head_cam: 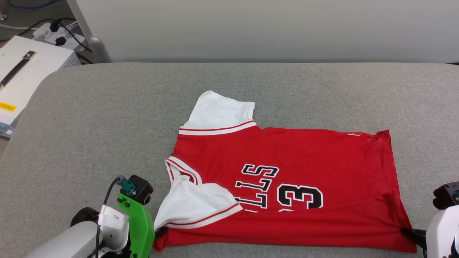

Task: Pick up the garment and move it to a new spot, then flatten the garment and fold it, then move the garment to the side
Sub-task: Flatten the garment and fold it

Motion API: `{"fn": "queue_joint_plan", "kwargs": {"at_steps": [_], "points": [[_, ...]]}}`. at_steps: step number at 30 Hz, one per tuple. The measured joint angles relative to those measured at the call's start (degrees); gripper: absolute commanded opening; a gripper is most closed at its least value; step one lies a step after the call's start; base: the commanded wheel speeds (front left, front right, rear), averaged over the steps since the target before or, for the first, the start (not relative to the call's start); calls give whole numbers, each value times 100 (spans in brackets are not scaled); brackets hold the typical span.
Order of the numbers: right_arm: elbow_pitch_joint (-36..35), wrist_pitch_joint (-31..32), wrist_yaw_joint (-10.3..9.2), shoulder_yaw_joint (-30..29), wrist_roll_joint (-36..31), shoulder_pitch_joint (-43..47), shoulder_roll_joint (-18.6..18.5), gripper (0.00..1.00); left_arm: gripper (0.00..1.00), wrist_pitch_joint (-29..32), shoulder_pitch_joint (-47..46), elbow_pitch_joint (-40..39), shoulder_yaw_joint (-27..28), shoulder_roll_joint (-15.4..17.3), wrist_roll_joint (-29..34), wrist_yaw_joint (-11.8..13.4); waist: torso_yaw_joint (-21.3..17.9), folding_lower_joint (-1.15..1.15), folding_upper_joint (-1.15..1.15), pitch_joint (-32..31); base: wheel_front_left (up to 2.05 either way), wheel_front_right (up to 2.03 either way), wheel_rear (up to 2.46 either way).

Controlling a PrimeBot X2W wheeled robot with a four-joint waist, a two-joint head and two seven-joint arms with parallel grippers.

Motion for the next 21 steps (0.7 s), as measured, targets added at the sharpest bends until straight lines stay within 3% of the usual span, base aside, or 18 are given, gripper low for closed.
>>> {"fn": "queue_joint_plan", "kwargs": {"at_steps": [4, 5, 6, 7, 8, 13, 16, 21], "points": [[302, 113, 0, -7, -203, -4, 290, 0, 0, -82, 27, 304, -53, -177, 14, 67, -17, 0, 0, 185, 0, 0, 0], [570, 32, 5, -33, -310, -41, 471, 5, 0, -200, 91, 583, -90, -293, 43, 65, -13, 0, 0, 294, 0, 0, 0], [593, -30, 7, -54, -314, -43, 501, 32, 0, -244, 100, 621, -82, -303, 43, 63, -9, 0, 0, 294, 0, 0, 0], [603, -83, 5, -68, -314, -43, 535, 61, 100, -288, 109, 649, -79, -304, 43, 52, -5, 0, 0, 282, 0, 0, 0], [603, -163, 5, -88, -321, -41, 553, 100, 100, -345, 125, 660, -62, -305, 43, 46, -1, 0, 0, 257, 0, 0, 0], [469, -826, 4, -459, -611, -26, 609, 100, 100, -634, 130, 433, 155, -93, 93, 69, 28, 0, 0, 85, 0, 0, 0], [253, -1365, 1, -911, -931, -24, 671, 100, 100, -738, 62, 53, 410, 143, 93, 225, 44, 0, 0, -18, 0, 0, 0], [4, -2315, -1, -1793, -1648, -80, 1156, 100, 100, -1028, -320, -367, 776, 400, 323, 549, 18, 0, 0, -74, 0, 0, 0]]}}
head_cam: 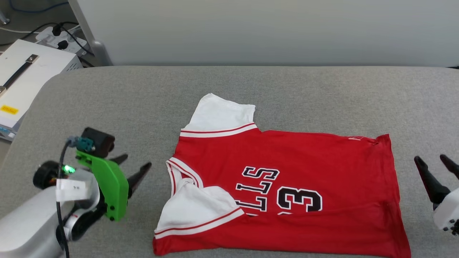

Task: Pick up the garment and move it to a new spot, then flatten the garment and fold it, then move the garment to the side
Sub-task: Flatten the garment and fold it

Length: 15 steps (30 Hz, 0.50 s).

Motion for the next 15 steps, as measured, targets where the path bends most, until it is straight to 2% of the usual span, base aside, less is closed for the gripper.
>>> {"fn": "queue_joint_plan", "kwargs": {"at_steps": [4, 7, 11, 15], "points": [[-382, -599, 0, -443, -624, -149, 587, 100, 100, -397, -511, -42, 285, -58, 331, 208, -51, 0, 0, 86, 0, 0, 0], [-716, -865, 0, -638, -996, -180, 996, 100, 100, -642, -933, 107, 458, -272, 456, 266, -92, 0, 0, 212, 0, 0, 0], [-1155, -1065, 0, -712, -1321, -198, 1417, 100, 100, -759, -1707, 506, 594, -591, 728, 222, -165, 0, 0, 461, 0, 0, 0], [-1422, -1162, 0, -666, -1468, -344, 1595, 100, 100, -600, -2630, 1032, 662, -895, 794, 38, -269, 0, 0, 798, 0, 0, 0]]}}
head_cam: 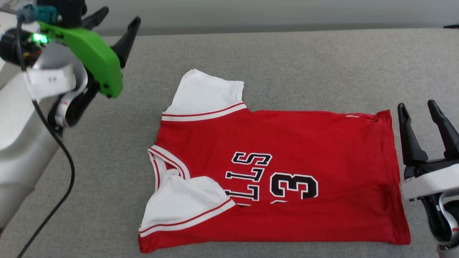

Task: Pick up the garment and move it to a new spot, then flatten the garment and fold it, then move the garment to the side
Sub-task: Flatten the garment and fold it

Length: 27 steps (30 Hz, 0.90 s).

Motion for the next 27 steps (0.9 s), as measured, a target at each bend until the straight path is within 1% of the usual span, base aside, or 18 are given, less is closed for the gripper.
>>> {"fn": "queue_joint_plan", "kwargs": {"at_steps": [3, 7, 8, 9, 10, 12, 15, 20, 23, 24, 25, 27], "points": [[-129, -26, 0, 69, -48, -93, 98, 100, 100, 456, -609, 441, -80, -240, 0, -248, -92, 0, 0, 277, 0, 0, 0], [-229, -177, 0, 165, 4, -349, 121, 100, 100, 1360, -1321, 1027, -268, -527, -96, -557, -236, 0, 0, 668, 0, 0, 0], [-253, -227, 0, 296, 63, -534, 108, 100, 100, 2278, -1731, 1400, -475, -673, -267, -724, -359, 1, 0, 955, 0, 0, 0], [-249, -230, 0, 341, 70, -575, 92, 100, 100, 2593, -1842, 1500, -565, -712, -311, -762, -403, 1, 0, 1051, 0, 0, 0], [-237, -285, 0, 431, 118, -689, 55, 100, 100, 3373, -2067, 1727, -816, -755, -497, -844, -529, 1, 0, 1310, 0, 0, 0], [-219, -308, 0, 487, 140, -767, 29, 100, 100, 3675, -2154, 1835, -954, -761, -525, -859, -613, 1, 0, 1463, 0, 0, 0], [-167, -353, 0, 548, 171, -877, -3, 100, 100, 3869, -2181, 2006, -1094, -778, -533, -868, -745, 1, 0, 1673, 0, 0, 0], [-47, -427, 0, 643, 189, -973, -32, 100, 100, 3908, -2183, 2302, -1366, -794, -485, -901, -938, 1, 0, 1962, 0, 0, 0], [30, -477, 0, 660, 223, -993, -58, 100, 100, 3984, -2235, 2329, -1479, -750, -494, -901, -1027, 1, 0, 2057, 0, 0, 0], [60, -477, 0, 658, 230, -993, -79, 100, 66, 3998, -2248, 2306, -1502, -725, -530, -901, -1049, 1, 0, 2070, 0, 0, 0], [85, -478, 0, 657, 244, -994, -94, 100, 0, 3989, -2251, 2284, -1522, -708, -542, -901, -1057, 1, 0, 2067, 0, 0, 0], [123, -500, 0, 630, 286, -1015, -127, 100, 0, 3888, -2245, 2208, -1637, -672, -564, -901, -1063, 0, 0, 2029, 0, 0, 0]]}}
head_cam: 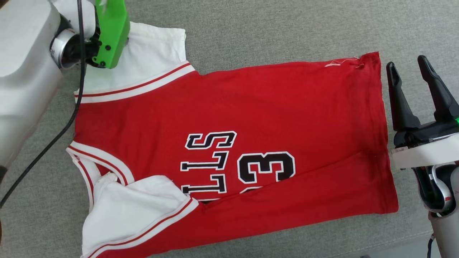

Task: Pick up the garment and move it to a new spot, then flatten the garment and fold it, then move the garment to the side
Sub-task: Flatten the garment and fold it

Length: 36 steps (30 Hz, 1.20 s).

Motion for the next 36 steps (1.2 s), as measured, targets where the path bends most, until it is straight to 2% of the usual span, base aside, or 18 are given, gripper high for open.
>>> {"fn": "queue_joint_plan", "kwargs": {"at_steps": [4, 5, 9, 15, 21, 26, 32, 33, 36], "points": [[45, -25, 0, -67, 19, -109, -191, 100, 0, -347, 101, -103, -130, -14, -100, -2, 39, 0, 0, -145, 0, 0, 0], [59, 75, 0, -146, 22, -330, -443, 100, 0, -686, 201, -240, -237, 14, -191, -2, 114, 0, 0, -313, 0, 0, 0], [152, 693, 0, -35, 114, -709, -983, 100, 0, -1213, 285, -503, -327, 48, -227, -2, 239, 0, 0, -565, 0, 0, 0], [533, 2644, 0, 465, 922, -1243, -1817, 100, 0, -1957, 521, -892, -464, 119, -221, -2, 523, 0, 0, -932, 0, 0, 0], [1045, 4434, 0, 989, 1669, -1644, -2347, 100, 0, -2354, 698, -1162, -553, 151, -167, -2, 829, -1, 0, -1116, 0, 0, 0], [1388, 5244, 0, 1366, 1940, -1800, -2476, 100, 0, -2555, 724, -1321, -593, 122, 7, 0, 1057, -1, 0, -1111, 0, 0, 0], [1828, 5330, 0, 1727, 1857, -2099, -2349, 100, 0, -2696, 722, -1450, -608, 34, 103, 7, 1226, -1, 0, -878, 0, 0, 0], [2095, 5295, 0, 1926, 1747, -2205, -2232, 100, 0, -2730, 709, -1472, -609, 1, 145, 9, 1295, 0, 0, -743, 0, 0, 0], [2319, 5242, -3, 2206, 1650, -2238, -2194, 100, 0, -2774, 686, -1469, -612, -40, 169, 9, 1360, -1, 0, -618, 0, 0, 0]]}}
